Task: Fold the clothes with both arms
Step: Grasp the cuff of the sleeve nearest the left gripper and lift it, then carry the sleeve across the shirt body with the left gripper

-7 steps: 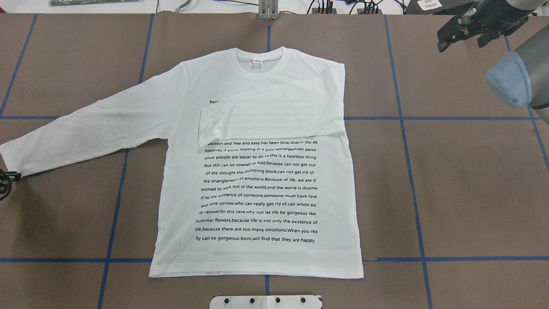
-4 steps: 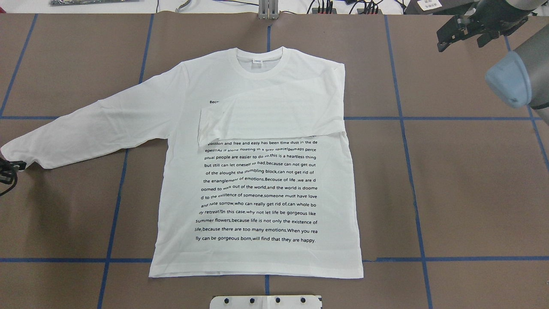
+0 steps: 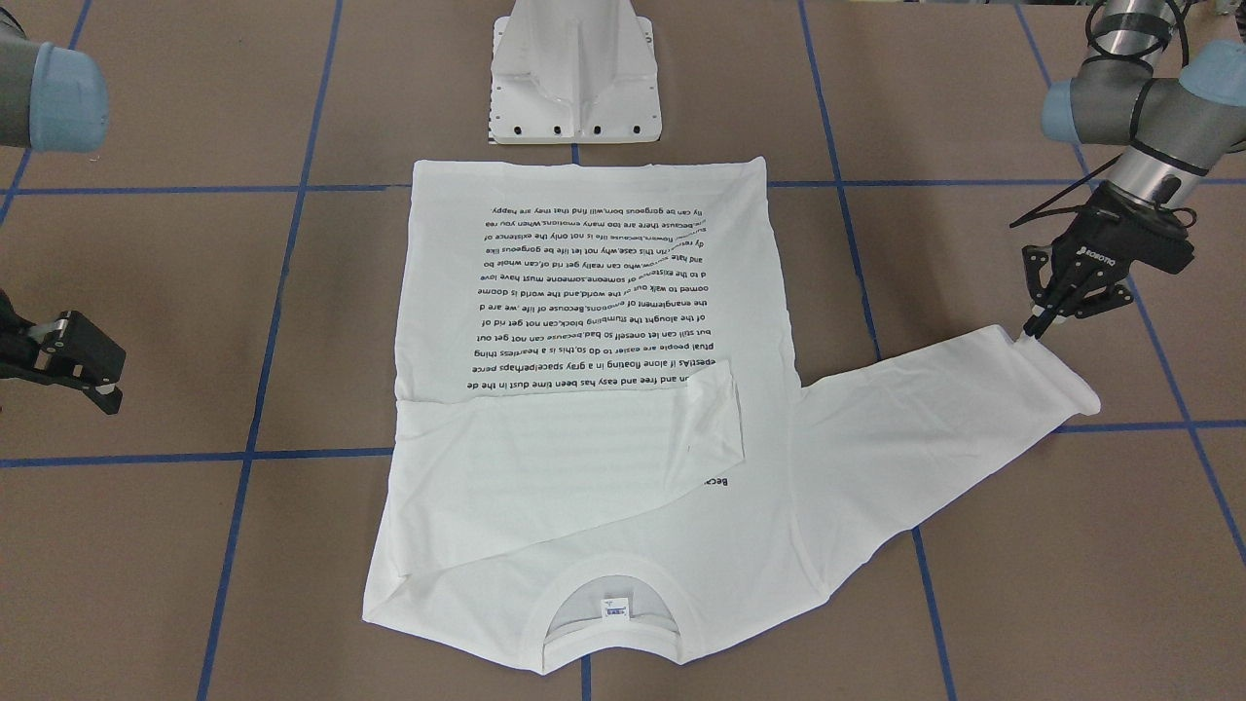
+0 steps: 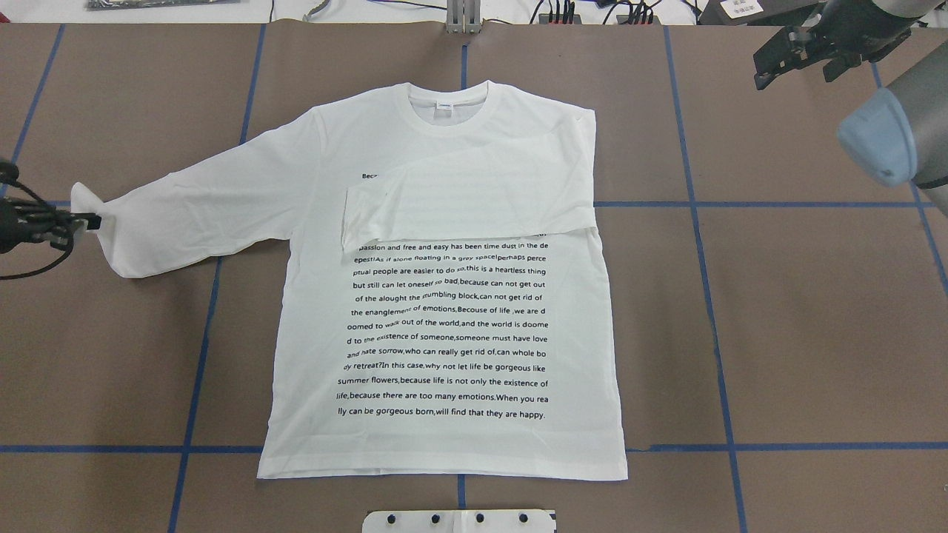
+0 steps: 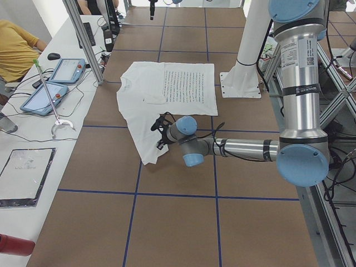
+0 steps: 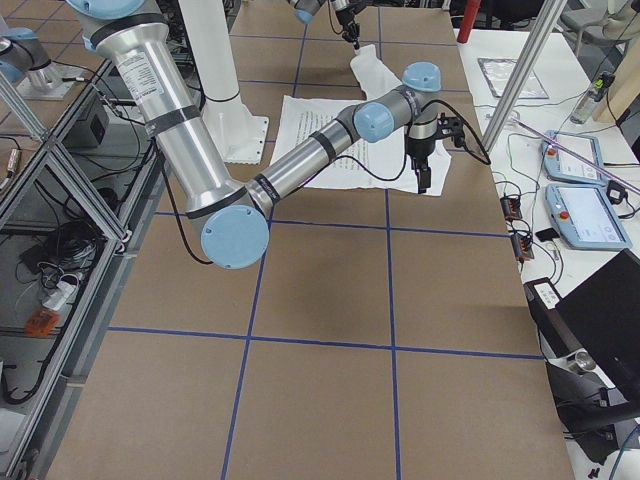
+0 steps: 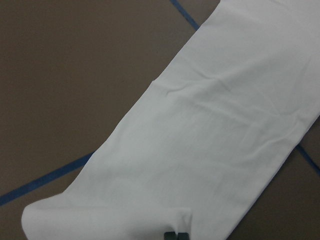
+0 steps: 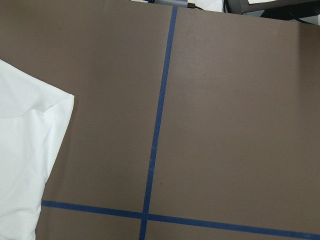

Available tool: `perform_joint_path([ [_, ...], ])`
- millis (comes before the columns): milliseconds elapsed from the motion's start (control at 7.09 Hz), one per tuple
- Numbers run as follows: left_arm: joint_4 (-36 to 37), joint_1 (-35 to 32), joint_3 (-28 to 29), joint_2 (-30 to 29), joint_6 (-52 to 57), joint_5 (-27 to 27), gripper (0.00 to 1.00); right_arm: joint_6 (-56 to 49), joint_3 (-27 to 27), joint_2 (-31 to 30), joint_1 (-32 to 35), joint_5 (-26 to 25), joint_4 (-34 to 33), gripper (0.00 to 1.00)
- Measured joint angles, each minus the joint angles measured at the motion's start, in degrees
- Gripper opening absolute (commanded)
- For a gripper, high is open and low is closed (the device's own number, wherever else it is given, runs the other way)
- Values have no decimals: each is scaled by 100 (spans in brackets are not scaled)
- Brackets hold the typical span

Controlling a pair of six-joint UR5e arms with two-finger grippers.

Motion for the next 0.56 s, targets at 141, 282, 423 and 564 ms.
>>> perform_joint_path([
  [141, 529, -66, -16, -611, -347, -111, 0, -11, 1, 0, -1, -4, 0, 100],
  [282, 1187, -66, -1, -1359, -806, -154, 0, -5, 5, 2, -1, -8, 0, 100],
  [423, 1846, 20, 65, -2167, -1395, -161, 0, 0, 7, 1, -1, -12, 0, 100],
  [564, 2231, 185, 214, -2849, -2017, -149, 0, -6, 8, -1, -1, -14, 0, 100],
])
